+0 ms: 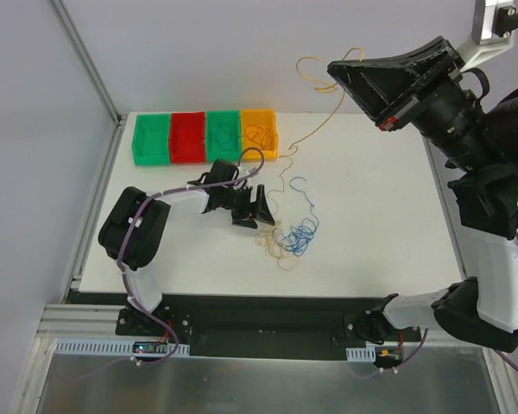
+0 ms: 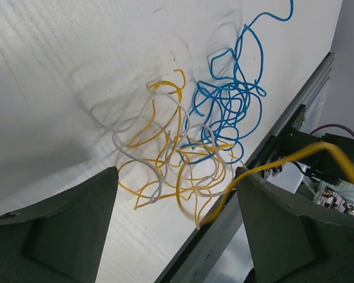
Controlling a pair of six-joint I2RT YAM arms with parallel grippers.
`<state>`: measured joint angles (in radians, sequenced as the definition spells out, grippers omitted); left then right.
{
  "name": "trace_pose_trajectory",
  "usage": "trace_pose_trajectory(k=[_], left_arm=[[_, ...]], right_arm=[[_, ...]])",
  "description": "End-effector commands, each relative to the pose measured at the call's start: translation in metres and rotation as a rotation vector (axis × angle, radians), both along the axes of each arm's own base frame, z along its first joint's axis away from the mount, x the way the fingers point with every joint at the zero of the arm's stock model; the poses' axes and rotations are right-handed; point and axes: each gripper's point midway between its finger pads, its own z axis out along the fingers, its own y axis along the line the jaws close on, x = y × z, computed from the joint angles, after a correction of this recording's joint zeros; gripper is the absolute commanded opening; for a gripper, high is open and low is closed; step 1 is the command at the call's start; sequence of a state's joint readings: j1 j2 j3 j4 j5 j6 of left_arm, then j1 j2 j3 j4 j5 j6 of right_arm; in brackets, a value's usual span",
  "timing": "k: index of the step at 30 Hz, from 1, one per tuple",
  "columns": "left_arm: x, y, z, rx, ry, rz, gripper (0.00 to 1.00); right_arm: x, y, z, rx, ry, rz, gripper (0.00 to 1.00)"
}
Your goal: Untangle the cables
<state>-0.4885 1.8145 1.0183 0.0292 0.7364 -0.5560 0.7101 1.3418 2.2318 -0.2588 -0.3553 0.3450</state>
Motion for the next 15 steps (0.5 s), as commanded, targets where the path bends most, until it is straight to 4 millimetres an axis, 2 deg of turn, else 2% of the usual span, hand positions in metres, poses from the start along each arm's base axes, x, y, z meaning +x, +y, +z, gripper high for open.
trace_pose_trajectory(k=[1, 3, 6, 8, 10, 12, 14, 15], left_arm=[[0.019, 0.007, 0.029, -0.027, -0.103, 0.038, 0.80], [0.023, 0.011, 0.034, -0.022, -0.124, 0.048, 0.80], [0.027, 0.014, 0.042, -0.031, -0.136, 0.055, 0.82], [0.029, 0.016, 0.051, -0.054, -0.147, 0.054, 0.85], [0.032, 0.021, 0.061, -0.063, -0.181, 0.061, 0.86], [0.034, 0.027, 0.074, -0.073, -0.226, 0.070, 0.88], [0.039, 0.037, 0.099, -0.084, -0.317, 0.092, 0.89], [0.041, 0.041, 0.104, -0.077, -0.351, 0.103, 0.89]], right_arm=[[0.034, 0.011, -0.034, -0.118, 0.056, -0.086, 0.01], [0.036, 0.000, -0.027, -0.109, 0.028, -0.142, 0.01], [0.026, -0.022, -0.002, -0.056, -0.038, -0.204, 0.00], [0.019, -0.025, 0.009, -0.022, -0.077, -0.197, 0.01], [0.018, -0.022, 0.013, -0.007, -0.102, -0.178, 0.00], [0.024, -0.017, 0.008, -0.019, -0.085, -0.180, 0.00], [0.031, -0.009, 0.002, -0.028, -0.066, -0.165, 0.00], [0.034, -0.005, -0.001, -0.029, -0.062, -0.154, 0.00]])
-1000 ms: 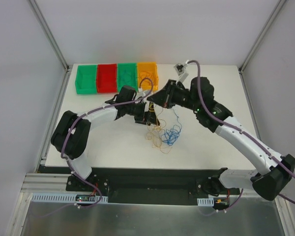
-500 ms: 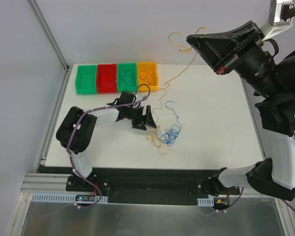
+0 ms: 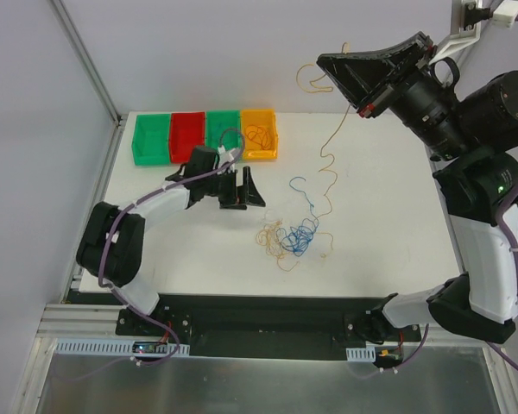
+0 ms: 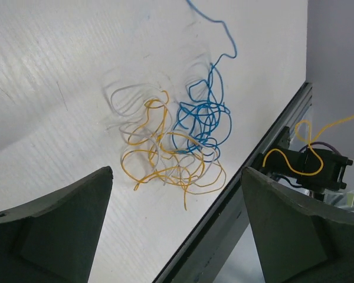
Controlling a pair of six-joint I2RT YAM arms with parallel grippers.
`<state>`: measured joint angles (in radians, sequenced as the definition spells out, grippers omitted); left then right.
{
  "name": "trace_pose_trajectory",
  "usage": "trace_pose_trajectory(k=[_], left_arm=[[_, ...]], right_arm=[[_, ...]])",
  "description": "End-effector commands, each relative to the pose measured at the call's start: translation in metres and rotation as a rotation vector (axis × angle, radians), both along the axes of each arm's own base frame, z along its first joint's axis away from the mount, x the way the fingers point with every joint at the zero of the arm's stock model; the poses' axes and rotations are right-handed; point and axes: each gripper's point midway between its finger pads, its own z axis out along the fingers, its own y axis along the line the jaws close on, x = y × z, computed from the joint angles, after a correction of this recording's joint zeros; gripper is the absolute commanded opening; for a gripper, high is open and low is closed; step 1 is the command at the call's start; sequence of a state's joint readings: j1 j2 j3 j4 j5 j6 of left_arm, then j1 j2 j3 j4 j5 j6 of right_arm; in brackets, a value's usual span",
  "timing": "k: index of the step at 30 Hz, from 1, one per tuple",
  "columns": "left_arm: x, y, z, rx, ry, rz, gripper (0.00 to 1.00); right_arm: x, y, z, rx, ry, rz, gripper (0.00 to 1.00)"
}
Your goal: Untangle the cables
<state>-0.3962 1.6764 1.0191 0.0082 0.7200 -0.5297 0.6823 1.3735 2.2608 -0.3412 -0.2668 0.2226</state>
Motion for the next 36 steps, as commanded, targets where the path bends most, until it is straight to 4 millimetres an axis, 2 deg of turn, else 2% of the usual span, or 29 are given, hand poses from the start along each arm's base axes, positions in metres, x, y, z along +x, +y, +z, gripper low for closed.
trace_pose_trajectory(k=[1, 4, 7, 13, 16, 18, 20, 23, 26, 28, 30, 31, 35, 36], left_arm=[[0.013, 0.020, 0.074, -0.033, -0.284, 0.032, 0.89], [0.019, 0.040, 0.101, 0.009, -0.435, 0.093, 0.89], [0.023, 0.059, 0.117, 0.056, -0.533, 0.169, 0.89], [0.034, 0.102, 0.132, 0.156, -0.625, 0.359, 0.91], [0.039, 0.125, 0.136, 0.206, -0.647, 0.471, 0.91], [0.043, 0.142, 0.137, 0.229, -0.646, 0.541, 0.91], [0.045, 0.158, 0.139, 0.245, -0.643, 0.606, 0.91], [0.048, 0.181, 0.141, 0.267, -0.634, 0.695, 0.91], [0.051, 0.203, 0.143, 0.294, -0.630, 0.791, 0.92], [0.049, 0.214, 0.136, 0.326, -0.603, 0.834, 0.92], [0.049, 0.222, 0.134, 0.339, -0.594, 0.861, 0.95], [0.050, 0.225, 0.132, 0.344, -0.587, 0.869, 0.96], [0.059, 0.222, 0.117, 0.311, -0.513, 0.845, 0.96], [0.061, 0.217, 0.114, 0.297, -0.498, 0.824, 0.96]], right_arm=[[-0.001, 0.003, 0.016, 0.049, -0.062, 0.018, 0.01], [0.009, 0.015, 0.019, 0.060, -0.059, 0.042, 0.00], [0.015, 0.026, 0.031, 0.086, -0.070, 0.076, 0.00], [0.032, 0.051, 0.042, 0.184, -0.051, 0.166, 0.00], [0.049, 0.069, 0.027, 0.195, -0.012, 0.200, 0.01], [0.064, 0.085, 0.002, 0.163, 0.031, 0.212, 0.01], [0.083, 0.104, -0.032, 0.112, 0.079, 0.206, 0.00], [0.107, 0.138, -0.096, 0.035, 0.131, 0.246, 0.01], [0.131, 0.168, -0.171, -0.036, 0.207, 0.278, 0.01], [0.148, 0.183, -0.225, -0.077, 0.282, 0.271, 0.01], [0.162, 0.195, -0.290, -0.113, 0.402, 0.267, 0.01], [0.164, 0.200, -0.310, -0.110, 0.437, 0.276, 0.01], [0.177, 0.217, -0.406, -0.156, 0.603, 0.285, 0.01], [0.179, 0.220, -0.422, -0.175, 0.635, 0.291, 0.01]])
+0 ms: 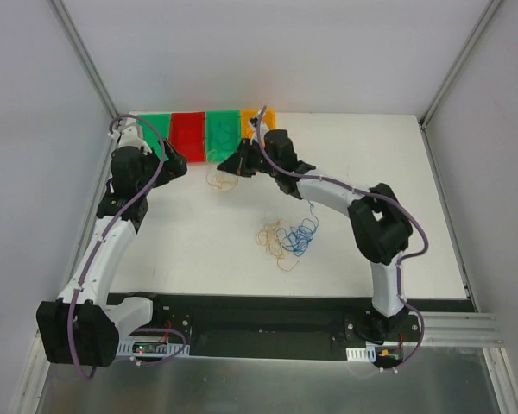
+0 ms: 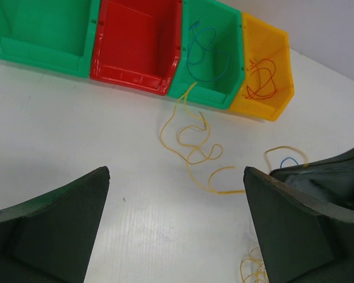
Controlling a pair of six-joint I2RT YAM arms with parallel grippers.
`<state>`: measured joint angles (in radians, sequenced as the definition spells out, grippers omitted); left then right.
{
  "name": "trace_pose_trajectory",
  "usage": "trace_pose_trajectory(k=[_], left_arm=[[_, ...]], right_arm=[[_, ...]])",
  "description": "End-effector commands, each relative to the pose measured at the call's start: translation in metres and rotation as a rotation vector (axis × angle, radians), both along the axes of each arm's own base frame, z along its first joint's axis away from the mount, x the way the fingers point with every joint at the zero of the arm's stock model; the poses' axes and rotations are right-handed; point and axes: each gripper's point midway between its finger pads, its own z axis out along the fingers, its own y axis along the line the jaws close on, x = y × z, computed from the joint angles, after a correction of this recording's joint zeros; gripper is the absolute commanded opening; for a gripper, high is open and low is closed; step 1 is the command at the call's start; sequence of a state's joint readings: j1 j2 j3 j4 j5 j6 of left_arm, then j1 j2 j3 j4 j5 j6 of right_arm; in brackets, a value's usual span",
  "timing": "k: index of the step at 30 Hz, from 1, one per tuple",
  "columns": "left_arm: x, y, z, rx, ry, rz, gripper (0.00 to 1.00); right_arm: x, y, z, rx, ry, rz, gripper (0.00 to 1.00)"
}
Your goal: Untangle the cables
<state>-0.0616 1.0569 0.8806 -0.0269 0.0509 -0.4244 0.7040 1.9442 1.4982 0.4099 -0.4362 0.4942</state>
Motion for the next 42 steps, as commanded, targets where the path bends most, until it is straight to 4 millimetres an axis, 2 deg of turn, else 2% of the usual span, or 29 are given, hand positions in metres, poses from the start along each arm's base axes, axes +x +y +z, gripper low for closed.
trace_pose_trajectory(k=[1, 2, 4, 7, 9, 13, 15, 21, 24, 25, 28, 30, 34, 35, 38, 40, 42], left_arm=[[0.009, -0.012, -0.018, -0.078, 0.074, -0.054, 0.96], [0.011, -0.019, -0.025, -0.092, 0.098, -0.093, 0.96], [0.016, -0.037, -0.037, -0.134, 0.151, -0.188, 0.94], [0.021, -0.062, -0.058, -0.233, 0.251, -0.310, 0.88], [0.024, -0.072, -0.072, -0.285, 0.310, -0.353, 0.86], [0.026, -0.085, -0.091, -0.301, 0.371, -0.407, 0.84], [0.027, -0.088, -0.096, -0.277, 0.373, -0.418, 0.85], [0.028, -0.093, -0.106, -0.179, 0.370, -0.432, 0.85], [0.028, -0.094, -0.107, -0.105, 0.350, -0.457, 0.85], [0.028, -0.097, -0.108, -0.066, 0.342, -0.473, 0.86], [0.026, -0.103, -0.116, 0.094, 0.328, -0.507, 0.90], [0.023, -0.116, -0.124, 0.198, 0.322, -0.548, 0.93], [0.026, -0.128, -0.131, 0.232, 0.337, -0.567, 0.96], [0.027, -0.130, -0.134, 0.225, 0.350, -0.576, 0.97], [0.035, -0.135, -0.138, 0.248, 0.386, -0.597, 0.99], [0.045, -0.137, -0.141, 0.326, 0.403, -0.608, 0.99], [0.057, -0.134, -0.143, 0.441, 0.415, -0.609, 0.99]], right_arm=[[0.003, 0.019, -0.016, 0.072, 0.004, 0.057, 0.00], [0.004, 0.022, -0.036, 0.045, 0.029, 0.068, 0.01], [0.007, 0.025, -0.059, -0.002, 0.066, 0.081, 0.01], [0.012, 0.026, -0.085, -0.078, 0.073, 0.087, 0.01], [0.020, 0.024, -0.100, -0.140, 0.076, 0.081, 0.01], [0.030, 0.016, -0.117, -0.274, 0.119, 0.079, 0.16], [0.033, 0.012, -0.116, -0.307, 0.123, 0.084, 0.31], [0.026, -0.016, -0.125, -0.393, 0.181, 0.091, 0.61], [0.028, -0.035, -0.121, -0.404, 0.181, 0.077, 0.66], [0.028, -0.040, -0.113, -0.406, 0.163, 0.071, 0.67], [0.029, -0.062, -0.107, -0.431, 0.131, 0.047, 0.74], [0.026, -0.075, -0.104, -0.439, 0.117, 0.053, 0.78], [0.031, -0.107, -0.096, -0.421, 0.092, 0.027, 0.79], [0.033, -0.118, -0.097, -0.413, 0.094, 0.012, 0.79], [0.052, -0.157, -0.082, -0.313, 0.071, -0.080, 0.79], [0.062, -0.180, -0.077, -0.232, 0.069, -0.130, 0.79], [0.070, -0.205, -0.081, -0.194, 0.081, -0.188, 0.79]])
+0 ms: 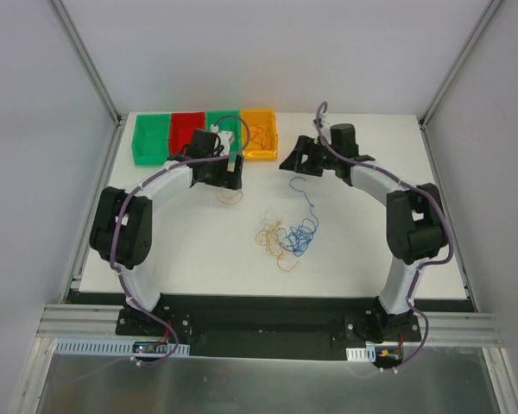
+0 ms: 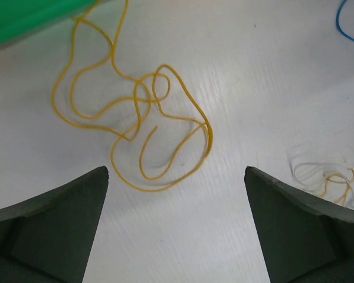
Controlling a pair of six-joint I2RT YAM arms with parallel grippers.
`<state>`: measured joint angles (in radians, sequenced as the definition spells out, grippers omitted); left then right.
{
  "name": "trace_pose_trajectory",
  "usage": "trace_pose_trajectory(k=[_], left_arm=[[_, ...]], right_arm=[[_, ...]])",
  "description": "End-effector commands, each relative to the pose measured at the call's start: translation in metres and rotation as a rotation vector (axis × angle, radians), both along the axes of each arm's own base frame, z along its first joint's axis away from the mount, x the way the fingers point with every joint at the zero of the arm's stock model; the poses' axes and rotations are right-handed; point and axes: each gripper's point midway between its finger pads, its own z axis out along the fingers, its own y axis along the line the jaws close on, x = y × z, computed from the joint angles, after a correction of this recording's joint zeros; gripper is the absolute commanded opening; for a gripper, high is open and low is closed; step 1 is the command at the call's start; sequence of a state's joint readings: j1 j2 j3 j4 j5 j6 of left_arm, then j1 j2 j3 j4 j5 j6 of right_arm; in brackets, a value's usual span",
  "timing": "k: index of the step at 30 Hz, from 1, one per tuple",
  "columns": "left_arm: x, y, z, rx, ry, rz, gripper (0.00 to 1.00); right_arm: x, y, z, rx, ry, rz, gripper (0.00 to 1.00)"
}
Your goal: Untangle the cables
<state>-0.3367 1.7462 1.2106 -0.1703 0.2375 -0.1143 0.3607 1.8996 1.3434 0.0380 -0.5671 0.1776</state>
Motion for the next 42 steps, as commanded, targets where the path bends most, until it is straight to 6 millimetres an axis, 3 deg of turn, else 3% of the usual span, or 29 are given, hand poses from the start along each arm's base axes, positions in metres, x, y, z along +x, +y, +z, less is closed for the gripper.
trace_pose_trajectory(k=[1, 7, 10, 15, 19, 23, 25, 27, 31, 32, 36, 42], left_arm=[[0.026, 0.007, 0.003, 0.223, -0.048, -0.067, 0.99], [0.032, 0.006, -0.027, 0.312, 0.083, -0.158, 0.99], [0.031, 0.008, -0.040, 0.337, 0.116, -0.180, 0.98], [0.024, 0.010, -0.054, 0.352, 0.157, -0.180, 0.88], [0.016, 0.015, -0.066, 0.375, 0.194, -0.162, 0.77], [0.006, 0.008, -0.066, 0.322, 0.226, -0.168, 0.64], [0.006, 0.010, -0.065, 0.329, 0.223, -0.163, 0.53], [0.008, 0.018, -0.061, 0.366, 0.202, -0.147, 0.36], [0.016, 0.025, -0.035, 0.395, 0.126, -0.130, 0.03], [0.017, 0.024, -0.025, 0.386, 0.102, -0.139, 0.00], [0.032, 0.029, 0.028, 0.356, -0.042, -0.105, 0.00], [0.076, 0.060, 0.110, 0.246, -0.248, 0.077, 0.00]], right_arm=[[0.025, -0.040, 0.034, 0.139, -0.120, -0.089, 0.79], [0.040, -0.082, 0.031, 0.136, -0.143, -0.174, 0.79], [0.041, -0.092, 0.035, 0.145, -0.161, -0.195, 0.78], [0.041, -0.097, 0.039, 0.146, -0.181, -0.210, 0.78], [0.040, -0.098, 0.039, 0.152, -0.178, -0.212, 0.77], [0.041, -0.098, 0.039, 0.153, -0.176, -0.216, 0.75], [0.041, -0.098, 0.038, 0.156, -0.172, -0.215, 0.75], [0.041, -0.099, 0.039, 0.157, -0.174, -0.218, 0.75], [0.041, -0.099, 0.038, 0.154, -0.175, -0.220, 0.74], [0.041, -0.100, 0.038, 0.152, -0.176, -0.224, 0.74], [0.042, -0.101, 0.036, 0.154, -0.172, -0.225, 0.73], [0.044, -0.101, 0.034, 0.156, -0.168, -0.229, 0.73]])
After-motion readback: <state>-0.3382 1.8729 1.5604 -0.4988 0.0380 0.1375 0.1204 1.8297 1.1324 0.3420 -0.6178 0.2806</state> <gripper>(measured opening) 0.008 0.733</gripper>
